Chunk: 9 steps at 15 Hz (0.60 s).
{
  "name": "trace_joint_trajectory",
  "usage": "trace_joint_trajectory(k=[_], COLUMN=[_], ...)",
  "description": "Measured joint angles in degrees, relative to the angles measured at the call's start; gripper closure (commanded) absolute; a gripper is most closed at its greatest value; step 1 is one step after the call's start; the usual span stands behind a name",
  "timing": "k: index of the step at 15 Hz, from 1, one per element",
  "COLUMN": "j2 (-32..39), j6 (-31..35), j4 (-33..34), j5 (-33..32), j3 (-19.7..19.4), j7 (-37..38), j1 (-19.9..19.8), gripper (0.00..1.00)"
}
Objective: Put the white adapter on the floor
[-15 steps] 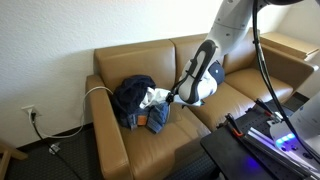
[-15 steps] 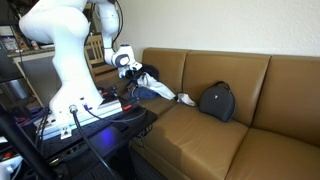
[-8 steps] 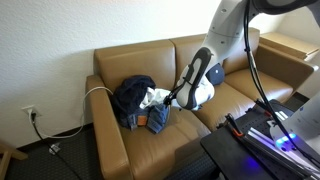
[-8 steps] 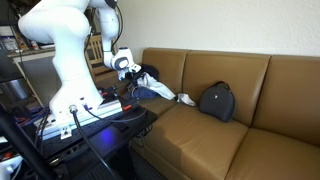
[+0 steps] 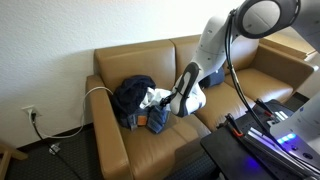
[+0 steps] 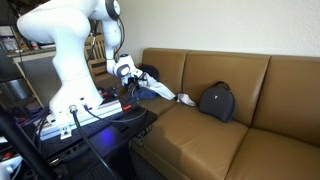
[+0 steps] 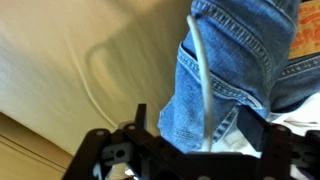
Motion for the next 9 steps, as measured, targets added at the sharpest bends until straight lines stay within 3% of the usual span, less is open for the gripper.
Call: trace_joint_trajectory(k=[9], j2=[5.2], j6=[-0.1], j4=[5.3], j5=[3.0], j3=[-1.6], j7=[0.0], j1=[1.1], gripper=[0.98])
